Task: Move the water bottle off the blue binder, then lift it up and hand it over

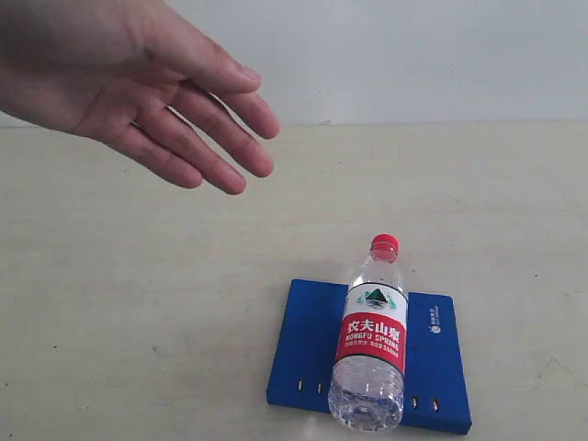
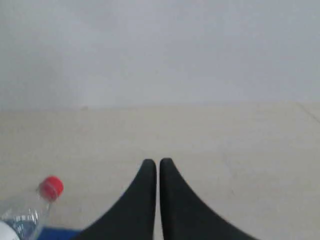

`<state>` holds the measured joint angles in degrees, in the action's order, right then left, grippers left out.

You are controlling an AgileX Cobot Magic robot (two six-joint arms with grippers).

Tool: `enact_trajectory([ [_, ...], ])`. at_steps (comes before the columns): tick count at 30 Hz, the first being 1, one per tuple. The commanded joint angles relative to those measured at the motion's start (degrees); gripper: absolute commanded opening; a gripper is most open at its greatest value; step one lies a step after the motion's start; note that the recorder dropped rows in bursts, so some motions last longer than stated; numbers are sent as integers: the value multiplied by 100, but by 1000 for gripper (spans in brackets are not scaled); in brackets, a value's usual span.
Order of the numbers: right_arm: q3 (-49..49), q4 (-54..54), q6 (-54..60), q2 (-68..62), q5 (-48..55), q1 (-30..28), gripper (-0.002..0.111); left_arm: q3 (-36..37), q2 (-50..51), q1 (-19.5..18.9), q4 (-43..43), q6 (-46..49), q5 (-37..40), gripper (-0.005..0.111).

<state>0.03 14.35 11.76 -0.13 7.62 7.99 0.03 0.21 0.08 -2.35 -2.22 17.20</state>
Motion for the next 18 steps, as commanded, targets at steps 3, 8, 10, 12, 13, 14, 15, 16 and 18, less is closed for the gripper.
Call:
enact_trajectory([
  [3,-3,1632,-1866,13,-809,-5,0,-3,-21,43,51,33,-63,5],
  [8,-3,2485,-3905,13,899,-5,0,-3,-21,43,51,33,-63,5],
  [10,-3,2731,-4135,13,1447,-5,0,-3,-21,43,51,33,-63,5],
  [12,-3,3341,-3397,13,1162,19,0,-3,-21,43,51,33,-63,5],
  [13,-156,3659,-2700,13,703,59,1,-3,-21,43,51,33,-63,5],
  [14,-315,3893,-2160,13,405,102,2,-3,-21,43,51,33,-63,5],
  [15,-505,3935,-1649,6,28,123,4,-3,-21,43,51,33,-63,5],
  [16,-666,3923,-1312,-232,-241,137,6,-3,-21,43,51,33,-63,5],
  [18,-829,3912,-878,-1006,-384,137,10,-3,-21,43,51,33,-63,5],
])
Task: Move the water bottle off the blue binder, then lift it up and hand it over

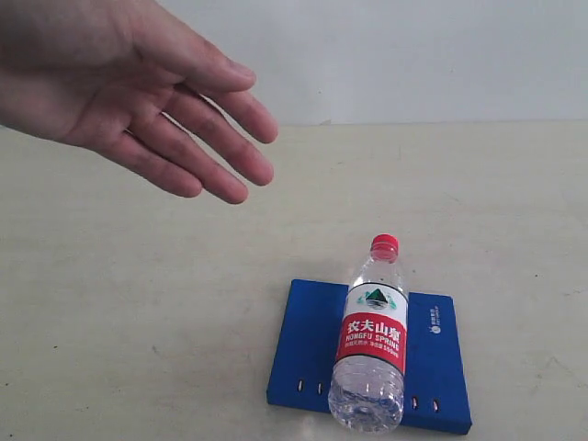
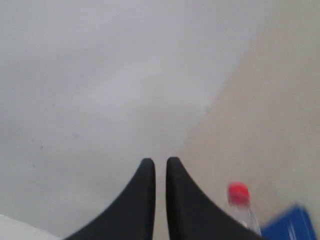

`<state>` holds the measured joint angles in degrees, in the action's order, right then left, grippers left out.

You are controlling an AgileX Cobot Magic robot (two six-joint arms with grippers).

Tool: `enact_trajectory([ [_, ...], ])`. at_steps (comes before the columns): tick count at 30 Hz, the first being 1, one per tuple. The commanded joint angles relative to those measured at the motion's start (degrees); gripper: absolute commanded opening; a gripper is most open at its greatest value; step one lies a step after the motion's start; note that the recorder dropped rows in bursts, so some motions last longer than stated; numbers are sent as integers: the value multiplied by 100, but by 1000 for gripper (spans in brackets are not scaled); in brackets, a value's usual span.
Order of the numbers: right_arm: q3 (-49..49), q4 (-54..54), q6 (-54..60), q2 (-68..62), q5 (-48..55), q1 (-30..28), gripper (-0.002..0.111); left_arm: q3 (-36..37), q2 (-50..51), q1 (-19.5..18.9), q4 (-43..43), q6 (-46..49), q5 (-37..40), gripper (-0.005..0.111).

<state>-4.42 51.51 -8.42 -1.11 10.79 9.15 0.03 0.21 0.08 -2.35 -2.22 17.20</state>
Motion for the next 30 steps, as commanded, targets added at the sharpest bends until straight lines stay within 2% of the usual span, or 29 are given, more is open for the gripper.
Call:
enact_trajectory([
  [1,-423,197,1366,-1321,-628,21,12,-3,-21,43,51,33,-63,5],
  [6,-1002,219,3002,-4405,291,21,25,-3,-21,43,51,33,-63,5],
  [11,-2849,489,4318,-6896,1826,21,56,-3,-21,43,51,33,-63,5],
  [13,-3643,713,4508,-7741,2242,21,62,-3,-21,43,51,33,-63,5],
  [18,-5556,1178,4561,-9374,3570,21,62,-3,-21,43,51,33,-63,5],
  [21,-6185,1451,4561,-10112,4383,21,62,-3,-21,43,51,33,-63,5],
  [30,-6428,1436,4590,-11240,4868,21,62,-3,-21,43,51,33,-63,5],
])
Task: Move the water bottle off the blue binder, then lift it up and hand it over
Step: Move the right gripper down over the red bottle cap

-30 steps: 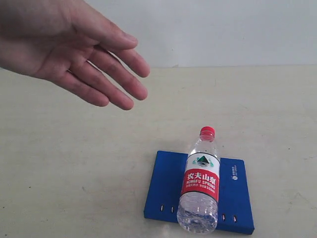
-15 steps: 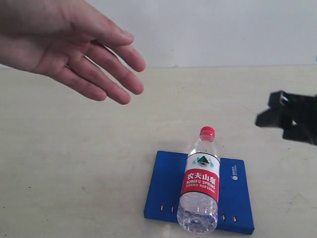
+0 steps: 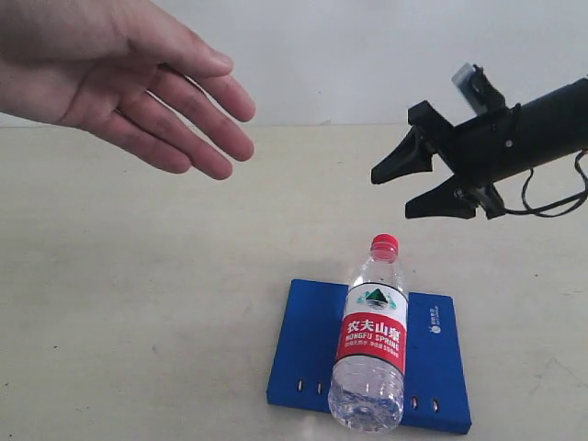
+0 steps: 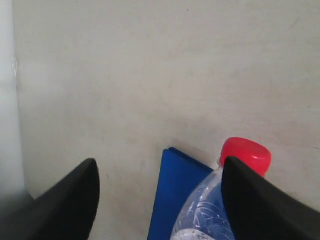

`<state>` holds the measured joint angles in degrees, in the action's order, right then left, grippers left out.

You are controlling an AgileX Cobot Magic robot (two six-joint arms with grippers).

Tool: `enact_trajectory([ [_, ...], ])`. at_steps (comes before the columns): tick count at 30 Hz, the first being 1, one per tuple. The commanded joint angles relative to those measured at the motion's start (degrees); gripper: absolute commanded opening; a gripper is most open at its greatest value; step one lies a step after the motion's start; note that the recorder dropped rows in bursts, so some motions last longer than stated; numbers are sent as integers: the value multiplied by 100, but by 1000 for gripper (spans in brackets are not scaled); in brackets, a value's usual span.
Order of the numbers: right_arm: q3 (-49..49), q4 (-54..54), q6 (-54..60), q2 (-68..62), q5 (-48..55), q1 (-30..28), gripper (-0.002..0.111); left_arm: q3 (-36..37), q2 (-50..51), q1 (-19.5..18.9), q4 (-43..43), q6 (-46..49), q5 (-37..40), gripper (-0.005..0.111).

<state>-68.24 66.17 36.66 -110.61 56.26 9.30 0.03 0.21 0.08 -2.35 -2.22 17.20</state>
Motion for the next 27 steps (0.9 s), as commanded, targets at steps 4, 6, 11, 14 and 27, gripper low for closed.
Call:
enact_trajectory([
  [4,-46,-67,138,-521,-35,-5,62,-3,-21,43,51,33,-63,5],
  [6,-46,-67,138,-590,-181,-5,62,-3,-21,43,51,33,-63,5],
  [11,-46,-82,101,-673,-272,-5,62,-3,-21,43,51,33,-63,5],
  [14,-46,-146,63,-787,-432,-5,62,-3,-21,43,51,33,-63,5],
  [27,-46,362,501,-1328,-453,367,61,-3,-21,43,51,33,-63,5],
])
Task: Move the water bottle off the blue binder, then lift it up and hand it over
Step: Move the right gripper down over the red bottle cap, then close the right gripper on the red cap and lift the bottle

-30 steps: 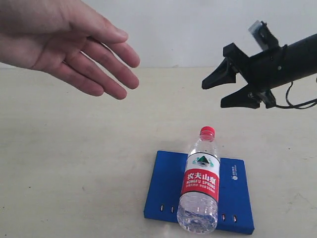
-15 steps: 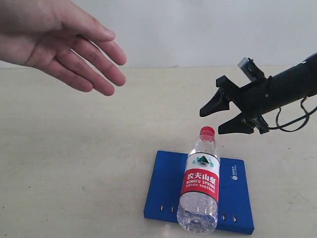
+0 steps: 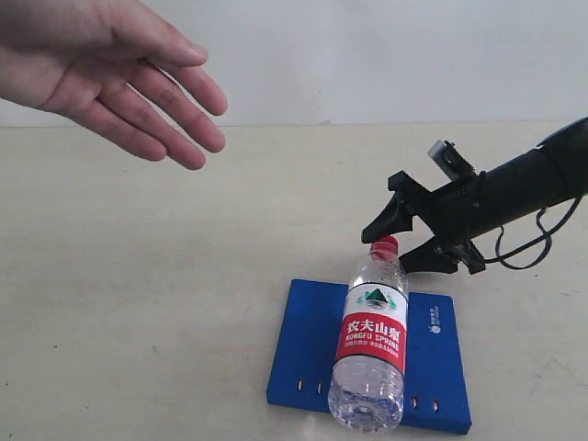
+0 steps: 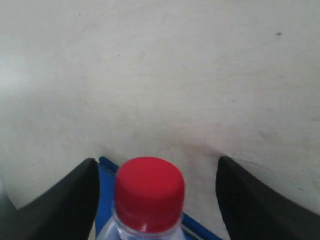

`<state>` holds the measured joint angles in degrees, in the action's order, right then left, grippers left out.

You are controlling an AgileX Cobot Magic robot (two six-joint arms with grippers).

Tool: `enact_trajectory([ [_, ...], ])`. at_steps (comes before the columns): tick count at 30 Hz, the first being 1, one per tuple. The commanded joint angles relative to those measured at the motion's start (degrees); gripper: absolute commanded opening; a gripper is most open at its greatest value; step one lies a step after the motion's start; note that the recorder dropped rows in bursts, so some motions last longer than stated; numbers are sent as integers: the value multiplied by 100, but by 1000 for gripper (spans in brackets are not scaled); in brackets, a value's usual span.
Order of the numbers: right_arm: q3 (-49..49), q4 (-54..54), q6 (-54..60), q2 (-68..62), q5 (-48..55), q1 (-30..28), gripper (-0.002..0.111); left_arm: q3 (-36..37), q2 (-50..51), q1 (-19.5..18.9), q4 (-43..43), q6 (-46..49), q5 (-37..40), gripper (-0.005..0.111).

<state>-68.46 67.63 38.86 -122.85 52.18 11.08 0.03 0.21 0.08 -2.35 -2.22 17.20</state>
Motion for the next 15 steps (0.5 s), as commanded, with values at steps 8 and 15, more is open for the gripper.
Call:
enact_trajectory([
  [8,-45,670,634,-82,299,190,0,-3,-21,43,51,33,-63,5],
  [15,-102,696,2984,1184,4,-670,0,-3,-21,43,51,33,-63,5],
])
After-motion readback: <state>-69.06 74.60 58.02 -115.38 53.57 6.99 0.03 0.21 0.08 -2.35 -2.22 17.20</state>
